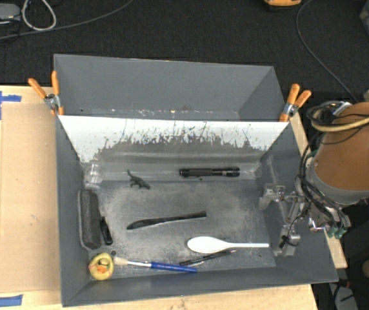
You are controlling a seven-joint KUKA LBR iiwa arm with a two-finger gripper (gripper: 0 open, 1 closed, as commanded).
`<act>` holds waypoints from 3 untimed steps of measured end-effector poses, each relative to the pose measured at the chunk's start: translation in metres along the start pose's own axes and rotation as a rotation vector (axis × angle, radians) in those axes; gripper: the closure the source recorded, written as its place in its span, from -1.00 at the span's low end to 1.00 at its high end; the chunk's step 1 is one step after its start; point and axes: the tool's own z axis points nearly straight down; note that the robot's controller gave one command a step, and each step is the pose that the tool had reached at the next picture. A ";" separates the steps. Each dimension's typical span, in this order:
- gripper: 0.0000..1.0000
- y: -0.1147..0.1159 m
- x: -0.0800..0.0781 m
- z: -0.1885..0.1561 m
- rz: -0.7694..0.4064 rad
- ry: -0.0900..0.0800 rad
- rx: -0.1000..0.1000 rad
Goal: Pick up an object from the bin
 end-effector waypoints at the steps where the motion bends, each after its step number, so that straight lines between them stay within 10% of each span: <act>1: -1.00 0.001 -0.002 -0.003 -0.005 -0.007 0.001; 3: -1.00 0.050 -0.009 0.069 -0.633 -0.010 0.005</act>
Offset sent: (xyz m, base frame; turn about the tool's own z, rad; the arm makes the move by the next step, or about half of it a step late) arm 0.0128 0.0412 -0.1510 -0.4726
